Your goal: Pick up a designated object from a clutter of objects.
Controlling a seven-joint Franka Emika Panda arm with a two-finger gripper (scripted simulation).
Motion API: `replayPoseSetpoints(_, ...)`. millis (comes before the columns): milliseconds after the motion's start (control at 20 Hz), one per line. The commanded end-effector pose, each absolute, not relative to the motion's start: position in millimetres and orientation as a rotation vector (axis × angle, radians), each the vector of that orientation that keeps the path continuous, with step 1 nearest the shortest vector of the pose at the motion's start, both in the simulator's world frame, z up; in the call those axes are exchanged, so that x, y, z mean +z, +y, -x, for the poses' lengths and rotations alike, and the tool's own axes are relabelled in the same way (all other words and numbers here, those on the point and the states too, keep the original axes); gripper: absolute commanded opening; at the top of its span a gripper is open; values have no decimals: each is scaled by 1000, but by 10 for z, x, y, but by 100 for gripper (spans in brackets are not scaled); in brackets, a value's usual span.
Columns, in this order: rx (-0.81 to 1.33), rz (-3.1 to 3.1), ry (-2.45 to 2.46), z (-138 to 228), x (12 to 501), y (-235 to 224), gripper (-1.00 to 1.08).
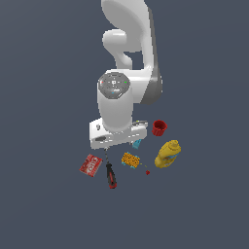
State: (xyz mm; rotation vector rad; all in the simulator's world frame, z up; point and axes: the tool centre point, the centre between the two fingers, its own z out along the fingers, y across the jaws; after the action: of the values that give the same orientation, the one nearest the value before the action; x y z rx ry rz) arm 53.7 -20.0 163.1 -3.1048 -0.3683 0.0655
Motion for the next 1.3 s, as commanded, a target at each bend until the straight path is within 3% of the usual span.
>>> replayPoseSetpoints(0, 48, 3103, -398, -628, 1400, -338, 100)
replayPoseSetpoints(500, 8, 3103, -475, -787, 779, -706, 100)
replayPoseSetpoints(1250, 3, 3103, -489, -796, 491, -780, 100)
